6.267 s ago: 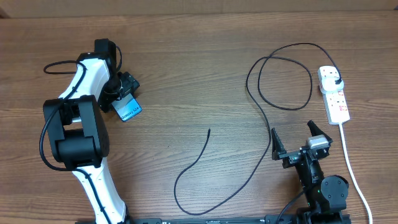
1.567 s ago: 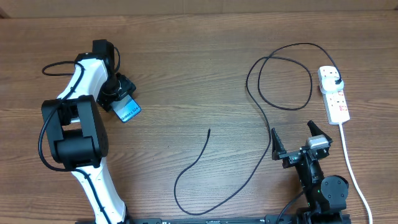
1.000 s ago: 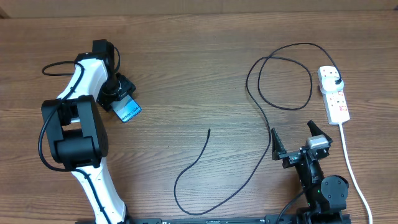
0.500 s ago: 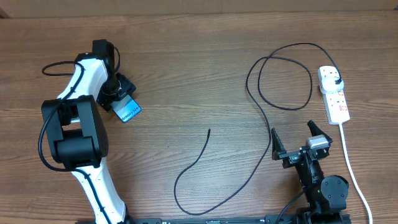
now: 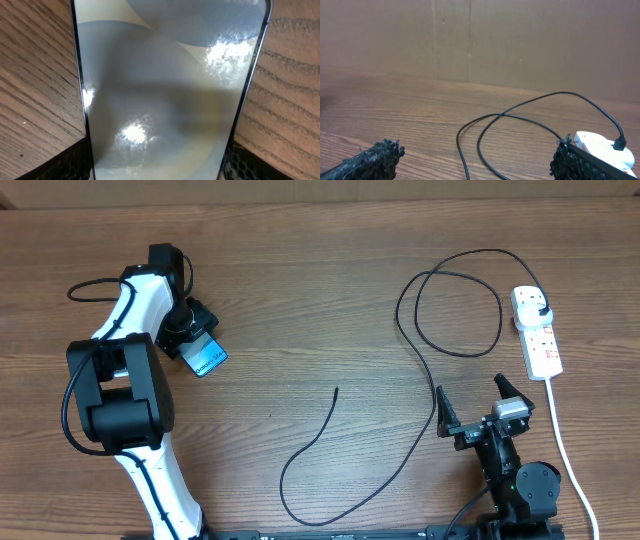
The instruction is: Plug charger to phone and switch on socket
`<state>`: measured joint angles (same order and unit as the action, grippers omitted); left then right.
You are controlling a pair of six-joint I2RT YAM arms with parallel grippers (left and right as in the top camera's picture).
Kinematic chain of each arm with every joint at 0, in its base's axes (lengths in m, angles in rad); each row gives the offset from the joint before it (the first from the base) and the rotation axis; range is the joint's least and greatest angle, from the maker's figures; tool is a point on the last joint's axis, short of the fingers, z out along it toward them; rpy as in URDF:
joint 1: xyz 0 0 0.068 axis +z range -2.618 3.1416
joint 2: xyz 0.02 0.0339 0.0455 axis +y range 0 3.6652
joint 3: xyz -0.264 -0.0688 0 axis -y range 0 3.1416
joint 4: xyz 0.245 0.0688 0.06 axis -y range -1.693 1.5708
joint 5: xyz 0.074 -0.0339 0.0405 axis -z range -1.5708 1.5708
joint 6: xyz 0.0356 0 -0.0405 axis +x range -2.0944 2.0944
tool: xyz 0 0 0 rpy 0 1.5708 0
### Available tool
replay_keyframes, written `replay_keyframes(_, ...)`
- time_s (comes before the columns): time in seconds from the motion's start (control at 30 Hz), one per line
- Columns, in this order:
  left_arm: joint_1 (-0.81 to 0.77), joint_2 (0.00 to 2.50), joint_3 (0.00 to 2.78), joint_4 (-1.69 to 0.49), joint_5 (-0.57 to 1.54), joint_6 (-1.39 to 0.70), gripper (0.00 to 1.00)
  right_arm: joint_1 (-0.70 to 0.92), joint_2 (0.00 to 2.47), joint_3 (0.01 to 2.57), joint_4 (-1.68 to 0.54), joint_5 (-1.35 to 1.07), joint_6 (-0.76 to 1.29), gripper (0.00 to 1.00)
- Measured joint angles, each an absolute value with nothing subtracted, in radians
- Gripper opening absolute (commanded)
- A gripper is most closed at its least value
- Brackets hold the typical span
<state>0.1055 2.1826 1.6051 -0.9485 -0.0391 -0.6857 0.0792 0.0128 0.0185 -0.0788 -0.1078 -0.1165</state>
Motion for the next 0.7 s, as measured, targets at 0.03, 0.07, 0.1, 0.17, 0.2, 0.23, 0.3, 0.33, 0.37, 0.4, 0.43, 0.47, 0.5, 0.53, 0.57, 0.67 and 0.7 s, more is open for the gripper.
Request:
replay_keyframes(0.03, 0.105, 2.183, 1.605, -0.949, -0.039, -0.686, 0.04, 0.079, 0.013, 0.019, -0.079, -0.108, -0.117, 1.00)
replay_keyframes(0.07, 0.105, 2.183, 1.605, -0.949, -0.039, -0.686, 0.04, 0.080, 0.013, 0.019, -0.079, -0.108, -0.117, 1.00)
replay_keyframes(0.1, 0.105, 2.183, 1.605, -0.949, -0.039, -0.686, 0.04, 0.080, 0.013, 0.019, -0.079, -0.108, -0.117, 1.00)
replay_keyframes(0.17, 0.105, 2.183, 1.605, -0.949, -0.039, -0.686, 0.04, 0.080, 0.013, 0.019, -0.080, -0.108, -0.116, 1.00)
replay_keyframes(0.2, 0.105, 2.183, 1.605, -0.949, -0.039, -0.686, 0.04, 0.079, 0.013, 0.019, -0.079, -0.108, -0.116, 1.00)
replay_keyframes(0.23, 0.106, 2.183, 1.605, -0.949, -0.039, -0.686, 0.04, 0.080, 0.013, 0.019, -0.079, -0.108, -0.117, 1.00)
replay_keyframes(0.3, 0.105, 2.183, 1.605, -0.949, -0.039, -0.686, 0.04, 0.079, 0.013, 0.019, -0.079, -0.108, -0.117, 1.00)
replay_keyframes(0.33, 0.105, 2.183, 1.605, -0.949, -0.039, -0.686, 0.04, 0.080, 0.013, 0.019, -0.080, -0.108, -0.117, 1.00)
replay_keyframes(0.37, 0.105, 2.183, 1.605, -0.949, -0.039, -0.686, 0.04, 0.079, 0.013, 0.019, -0.079, -0.108, -0.117, 1.00)
replay_keyframes(0.4, 0.105, 2.183, 1.605, -0.949, -0.039, -0.686, 0.04, 0.079, 0.013, 0.019, -0.079, -0.108, -0.116, 1.00)
replay_keyframes(0.43, 0.105, 2.183, 1.605, -0.949, -0.039, -0.686, 0.04, 0.080, 0.013, 0.019, -0.079, -0.108, -0.116, 1.00)
replay_keyframes(0.47, 0.105, 2.183, 1.605, -0.949, -0.039, -0.685, 0.04, 0.079, 0.013, 0.019, -0.080, -0.108, -0.117, 1.00)
replay_keyframes(0.5, 0.106, 2.183, 1.605, -0.949, -0.039, -0.685, 0.04, 0.079, 0.013, 0.019, -0.080, -0.108, -0.116, 1.00)
replay_keyframes(0.53, 0.105, 2.183, 1.605, -0.949, -0.039, -0.685, 0.04, 0.079, 0.013, 0.019, -0.079, -0.108, -0.116, 1.00)
replay_keyframes(0.57, 0.105, 2.183, 1.605, -0.950, -0.039, -0.682, 0.04, 0.080, 0.013, 0.019, -0.079, -0.108, -0.116, 1.00)
replay_keyframes(0.67, 0.105, 2.183, 1.612, -0.964, -0.039, -0.678, 0.04, 0.079, 0.013, 0.019, -0.079, -0.108, -0.117, 1.00)
replay_keyframes(0.7, 0.106, 2.183, 1.614, -0.976, -0.039, -0.678, 0.04, 0.079, 0.013, 0.019, -0.079, -0.108, -0.117, 1.00)
